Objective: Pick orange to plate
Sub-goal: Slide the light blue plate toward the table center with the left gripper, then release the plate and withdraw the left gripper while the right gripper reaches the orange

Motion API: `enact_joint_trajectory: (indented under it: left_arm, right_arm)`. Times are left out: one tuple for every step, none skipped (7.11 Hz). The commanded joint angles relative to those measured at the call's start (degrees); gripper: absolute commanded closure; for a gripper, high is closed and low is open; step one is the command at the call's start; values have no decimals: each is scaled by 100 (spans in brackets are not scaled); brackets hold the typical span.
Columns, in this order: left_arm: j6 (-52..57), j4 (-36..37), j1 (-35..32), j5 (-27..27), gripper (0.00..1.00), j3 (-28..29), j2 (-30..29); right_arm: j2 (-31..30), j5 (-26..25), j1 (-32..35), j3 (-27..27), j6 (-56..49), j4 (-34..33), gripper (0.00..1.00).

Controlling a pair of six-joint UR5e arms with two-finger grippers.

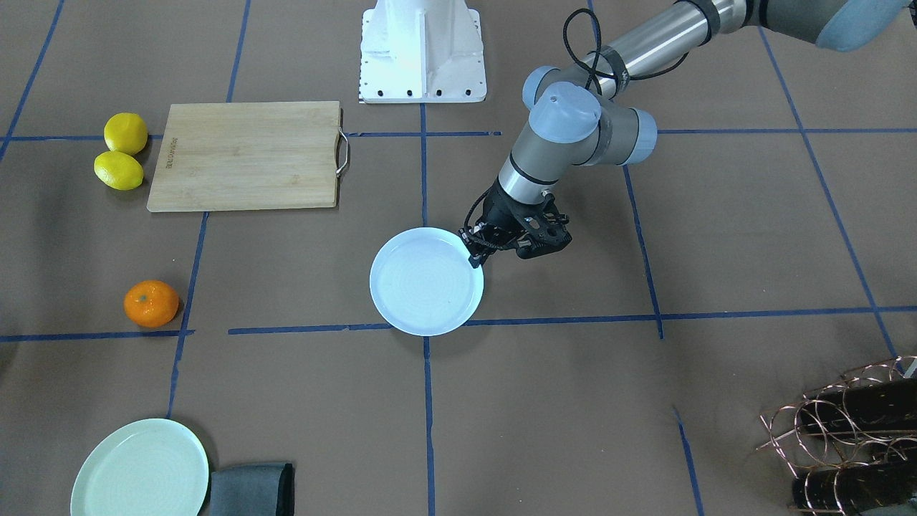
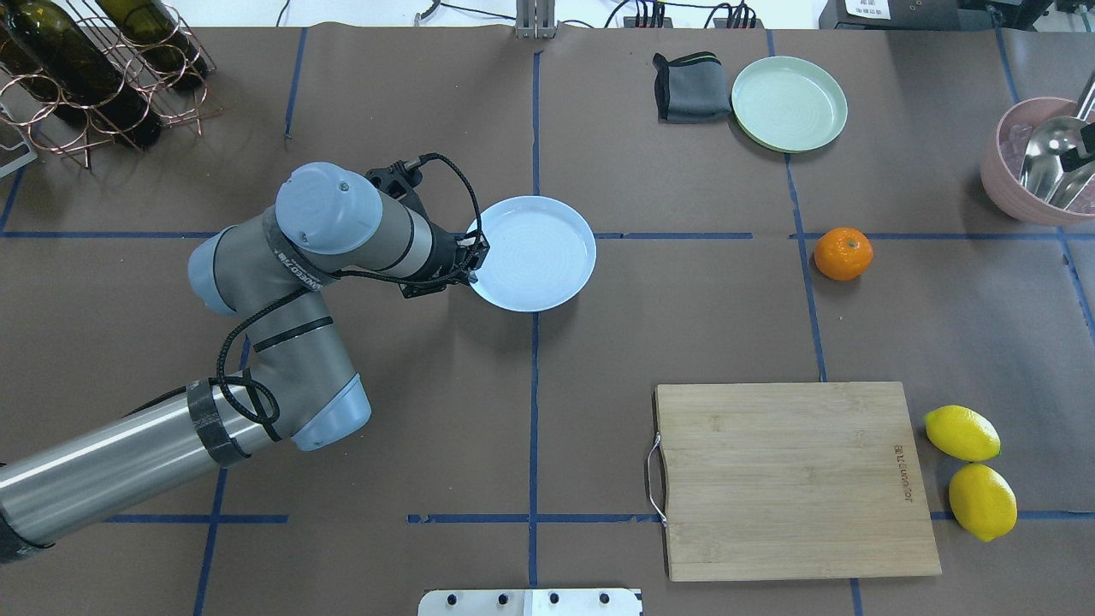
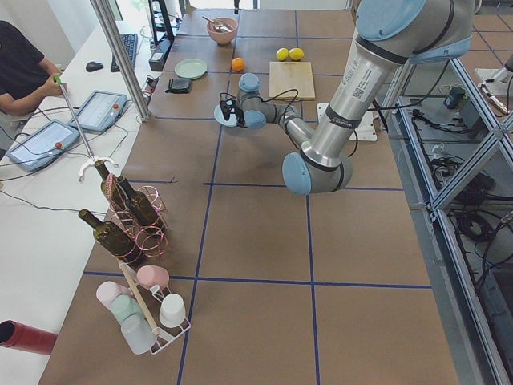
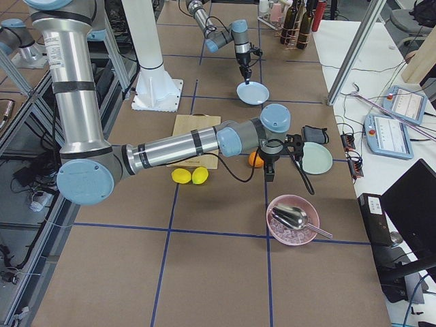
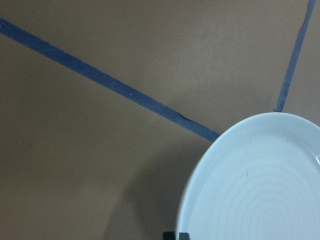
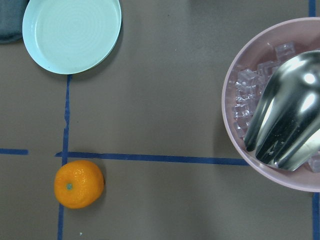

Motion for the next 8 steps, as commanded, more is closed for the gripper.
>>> enact_joint_trajectory:
  left_arm:
    - [695, -164, -204, -5, 0, -161, 258]
    - [931, -129, -379, -14, 0, -354, 390]
    - [1299, -103, -564, -40, 0, -582, 600]
    - [1511, -102, -722, -40, 0, -758, 768]
    - [1652, -85, -811, -49, 0, -873, 891]
    - [1784, -85, -925, -145, 0, -874, 901]
    - [1916, -85, -1083, -293, 0, -874, 954]
    - [2074, -85, -1162, -391, 0, -874, 1006]
  right_arm:
    - [0, -16, -251, 273, 520, 3, 0]
    - [0, -33, -391, 388, 757, 3, 0]
    - [218, -155, -653, 458, 1151, 3, 0]
    - [359, -443, -1013, 555, 1695, 3, 0]
    - [352, -777, -1373, 582, 1857, 125, 0]
    - [247, -1320, -1768, 530, 2154, 526, 0]
    - [177, -1795, -2173, 469, 2505, 887, 0]
    - [245, -1843, -2281, 329, 2535, 978, 0]
